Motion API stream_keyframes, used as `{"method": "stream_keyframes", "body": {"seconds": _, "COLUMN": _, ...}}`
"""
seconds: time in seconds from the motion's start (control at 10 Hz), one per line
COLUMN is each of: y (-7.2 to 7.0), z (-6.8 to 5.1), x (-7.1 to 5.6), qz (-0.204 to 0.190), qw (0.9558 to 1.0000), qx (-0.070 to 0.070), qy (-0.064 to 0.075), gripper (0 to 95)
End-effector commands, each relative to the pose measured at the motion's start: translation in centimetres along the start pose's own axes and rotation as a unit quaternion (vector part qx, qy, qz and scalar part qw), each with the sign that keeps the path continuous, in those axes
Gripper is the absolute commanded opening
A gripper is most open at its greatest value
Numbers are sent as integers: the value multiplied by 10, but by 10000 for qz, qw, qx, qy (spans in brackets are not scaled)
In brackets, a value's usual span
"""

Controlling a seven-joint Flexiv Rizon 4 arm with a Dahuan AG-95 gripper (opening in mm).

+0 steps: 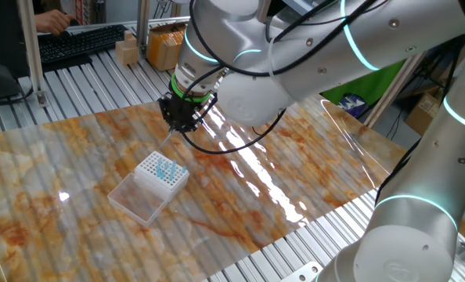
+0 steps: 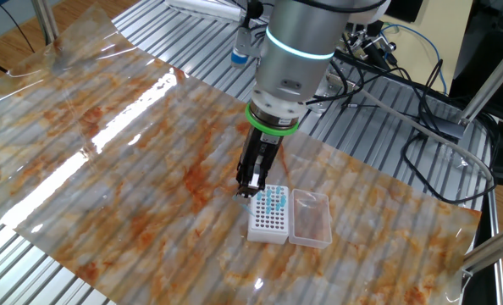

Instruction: Insert a medium pipette tip into the holder for medium pipette tips

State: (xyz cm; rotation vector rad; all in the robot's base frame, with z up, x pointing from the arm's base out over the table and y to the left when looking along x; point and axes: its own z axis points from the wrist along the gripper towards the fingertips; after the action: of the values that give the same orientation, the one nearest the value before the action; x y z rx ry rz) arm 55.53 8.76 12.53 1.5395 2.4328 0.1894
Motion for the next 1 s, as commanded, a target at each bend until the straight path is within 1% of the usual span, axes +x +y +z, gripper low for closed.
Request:
{"method": "stream_keyframes", "body": {"seconds": 0.1, "y": 1, "z": 0, "x": -1, "qz": 22, "qw": 10000, "qx": -24, "qy": -47, "gripper": 0}}
{"method": "stream_keyframes", "body": {"seconds": 0.5, "y": 5, "z": 4, "x": -2, "qz": 55, "qw": 9999, "qx": -69, "qy": -111, "gripper": 0}}
{"method": "stream_keyframes", "body": {"seconds": 1.0, "y": 7, "z": 7, "x": -2, "qz": -37, "qw": 9995, "qx": -113, "qy": -294, "gripper": 0}}
